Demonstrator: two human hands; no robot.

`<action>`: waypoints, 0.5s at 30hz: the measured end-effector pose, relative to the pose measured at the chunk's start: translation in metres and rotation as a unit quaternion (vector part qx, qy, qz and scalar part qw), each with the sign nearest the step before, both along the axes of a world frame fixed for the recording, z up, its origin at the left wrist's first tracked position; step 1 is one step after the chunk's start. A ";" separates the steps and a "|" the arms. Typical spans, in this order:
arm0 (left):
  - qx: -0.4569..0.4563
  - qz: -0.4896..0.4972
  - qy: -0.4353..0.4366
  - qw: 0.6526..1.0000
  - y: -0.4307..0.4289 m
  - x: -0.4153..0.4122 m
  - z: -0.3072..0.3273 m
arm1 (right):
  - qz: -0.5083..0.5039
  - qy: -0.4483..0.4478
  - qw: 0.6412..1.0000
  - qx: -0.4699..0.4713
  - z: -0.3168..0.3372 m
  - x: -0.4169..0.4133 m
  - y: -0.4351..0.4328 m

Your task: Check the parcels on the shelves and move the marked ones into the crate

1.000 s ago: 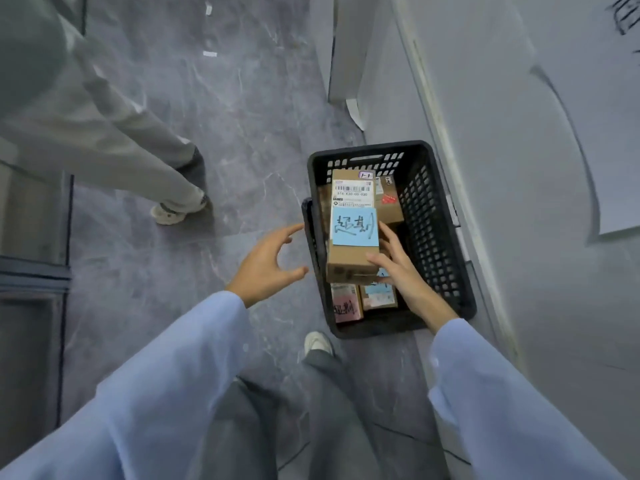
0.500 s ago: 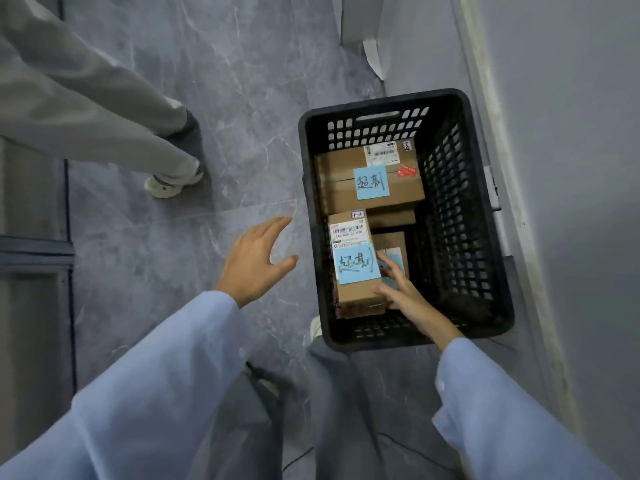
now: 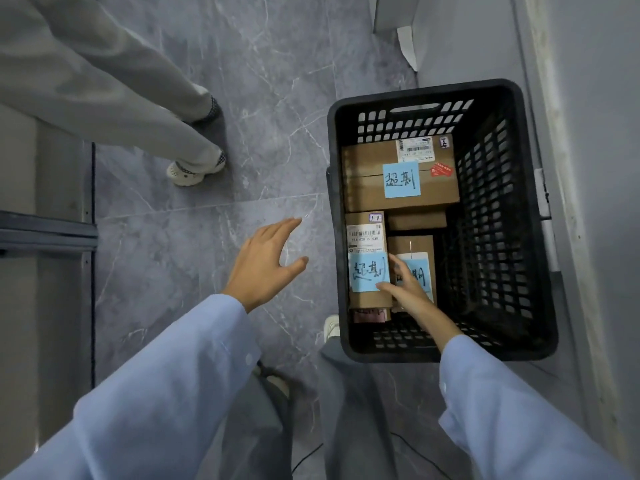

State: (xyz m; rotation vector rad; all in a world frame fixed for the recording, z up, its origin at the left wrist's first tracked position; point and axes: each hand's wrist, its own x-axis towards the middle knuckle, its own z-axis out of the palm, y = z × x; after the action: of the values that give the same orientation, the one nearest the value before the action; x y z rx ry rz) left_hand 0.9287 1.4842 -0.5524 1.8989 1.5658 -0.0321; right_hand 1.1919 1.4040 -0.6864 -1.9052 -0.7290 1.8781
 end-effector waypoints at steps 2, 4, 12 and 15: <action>0.003 0.009 -0.003 1.000 -0.001 -0.004 0.004 | -0.003 -0.014 1.000 0.009 0.001 -0.001 0.003; 0.006 0.015 -0.006 1.000 -0.002 -0.006 0.006 | 0.005 -0.035 0.999 0.019 0.005 -0.002 0.005; 0.056 0.066 0.023 0.996 -0.006 -0.043 0.026 | 0.223 -0.324 0.890 0.233 0.061 -0.040 0.043; 0.069 0.101 0.041 0.992 -0.011 -0.076 0.040 | 0.317 -0.354 0.829 0.293 0.088 -0.078 0.068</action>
State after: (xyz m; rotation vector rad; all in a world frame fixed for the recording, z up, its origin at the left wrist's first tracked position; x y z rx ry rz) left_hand 0.8523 1.4729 -0.5126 1.8527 1.8505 0.0896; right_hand 1.1141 1.4722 -0.5988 -2.0144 -2.1015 0.9008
